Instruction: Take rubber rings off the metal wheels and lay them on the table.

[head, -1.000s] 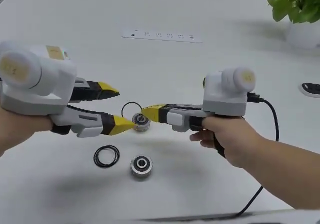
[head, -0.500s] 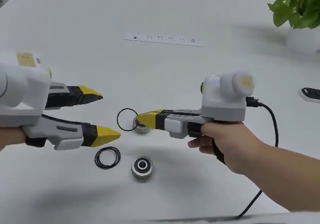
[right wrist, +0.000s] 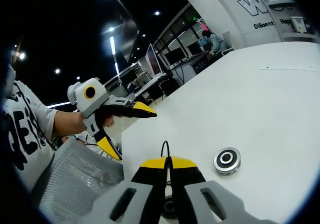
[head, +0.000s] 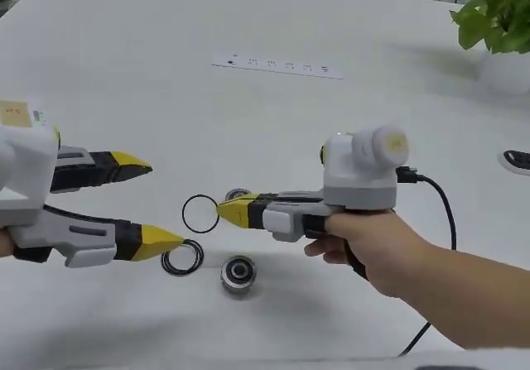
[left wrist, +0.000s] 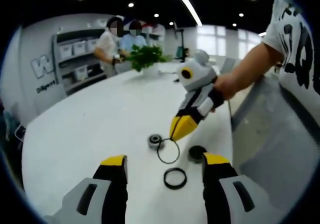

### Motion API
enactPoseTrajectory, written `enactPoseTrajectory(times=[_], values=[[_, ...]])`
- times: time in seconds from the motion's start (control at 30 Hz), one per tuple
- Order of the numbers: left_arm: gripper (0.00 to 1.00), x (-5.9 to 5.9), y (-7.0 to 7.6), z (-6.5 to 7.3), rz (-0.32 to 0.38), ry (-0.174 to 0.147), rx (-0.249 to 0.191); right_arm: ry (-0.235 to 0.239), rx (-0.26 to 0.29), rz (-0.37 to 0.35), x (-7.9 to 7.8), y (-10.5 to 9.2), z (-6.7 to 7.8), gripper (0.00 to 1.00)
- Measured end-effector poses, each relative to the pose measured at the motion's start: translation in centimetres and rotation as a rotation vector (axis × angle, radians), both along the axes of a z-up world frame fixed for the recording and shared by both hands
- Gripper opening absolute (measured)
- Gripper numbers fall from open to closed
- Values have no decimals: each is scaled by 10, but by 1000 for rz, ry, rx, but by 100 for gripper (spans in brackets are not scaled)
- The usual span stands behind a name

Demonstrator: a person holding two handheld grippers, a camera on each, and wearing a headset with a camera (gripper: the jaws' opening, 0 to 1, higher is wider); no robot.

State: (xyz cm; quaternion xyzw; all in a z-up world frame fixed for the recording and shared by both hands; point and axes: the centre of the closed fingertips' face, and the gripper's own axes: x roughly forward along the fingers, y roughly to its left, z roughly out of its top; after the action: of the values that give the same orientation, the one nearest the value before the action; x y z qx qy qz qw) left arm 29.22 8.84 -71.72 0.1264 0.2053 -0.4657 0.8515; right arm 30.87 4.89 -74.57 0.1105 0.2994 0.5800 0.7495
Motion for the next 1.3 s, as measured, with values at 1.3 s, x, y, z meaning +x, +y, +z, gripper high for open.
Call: enactPoseTrajectory(times=[1.3], values=[[61, -17, 16, -12, 35, 19, 7, 56, -118, 97, -24, 20, -42, 0]])
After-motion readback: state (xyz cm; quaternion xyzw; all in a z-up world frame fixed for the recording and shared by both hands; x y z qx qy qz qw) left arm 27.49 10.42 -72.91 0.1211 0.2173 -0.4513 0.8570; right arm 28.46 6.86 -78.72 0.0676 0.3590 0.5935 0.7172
